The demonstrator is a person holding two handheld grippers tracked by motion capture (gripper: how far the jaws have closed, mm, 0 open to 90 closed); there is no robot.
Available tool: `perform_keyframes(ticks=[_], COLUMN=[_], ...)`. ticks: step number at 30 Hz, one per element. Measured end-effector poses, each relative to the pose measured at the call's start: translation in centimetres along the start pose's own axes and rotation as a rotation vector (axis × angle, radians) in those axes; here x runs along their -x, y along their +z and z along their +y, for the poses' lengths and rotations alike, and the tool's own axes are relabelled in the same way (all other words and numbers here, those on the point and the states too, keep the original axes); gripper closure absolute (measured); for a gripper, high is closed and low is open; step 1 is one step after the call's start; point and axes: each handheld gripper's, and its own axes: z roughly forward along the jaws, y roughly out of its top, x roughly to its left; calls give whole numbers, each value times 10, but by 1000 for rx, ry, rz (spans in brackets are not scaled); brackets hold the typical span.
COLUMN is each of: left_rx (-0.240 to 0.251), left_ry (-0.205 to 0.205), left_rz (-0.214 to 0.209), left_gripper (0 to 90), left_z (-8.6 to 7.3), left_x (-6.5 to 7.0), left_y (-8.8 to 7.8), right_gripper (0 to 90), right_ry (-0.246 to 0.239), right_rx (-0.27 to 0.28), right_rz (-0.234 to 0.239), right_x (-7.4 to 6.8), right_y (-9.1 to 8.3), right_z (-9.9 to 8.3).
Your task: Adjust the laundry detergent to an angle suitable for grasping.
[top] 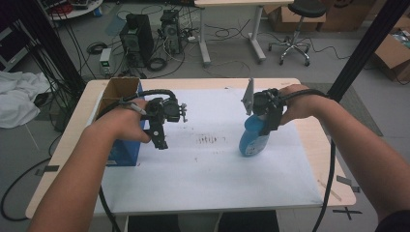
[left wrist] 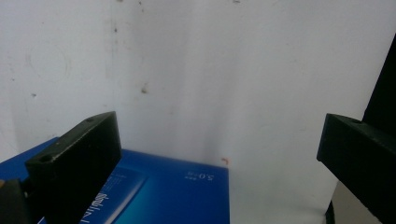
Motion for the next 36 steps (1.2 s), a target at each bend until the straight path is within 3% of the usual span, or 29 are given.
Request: perform_keyframes(ticks=[3, 8, 14, 18, 22, 23, 27, 31, 36], left_rx=[3, 6, 8, 9, 5, 3, 3, 3, 4], left_ry=[3, 7, 16, 24, 30, 31, 37, 40, 44], left_rz=[6, 13, 20, 20, 23, 24, 35, 41, 40], left_gripper=[3, 3, 3, 3, 3, 3, 3, 3, 3], left_z=[0, 0, 1, 2, 4, 5, 7, 8, 10], left_x=[1, 3, 6, 7, 8, 8, 10, 11, 14], left_y=[-2, -5, -9, -9, -10, -11, -13, -14, -15], right_gripper=[376, 377, 377, 377, 377, 377, 378, 378, 378], right_ry=[25, 55, 123, 180, 266, 308, 344, 402, 495], right_rx=[20, 7, 14, 0, 1, 10, -3, -26, -14], right_rz=[-7, -21, -7, -21, -27, -28, -31, -48, -46], right_x=[-1, -3, -3, -3, -1, 0, 0, -3, -4], right_y=[-9, -18, -25, -27, -29, -31, -32, -29, -24], right_z=[0, 0, 4, 6, 6, 6, 8, 13, 16])
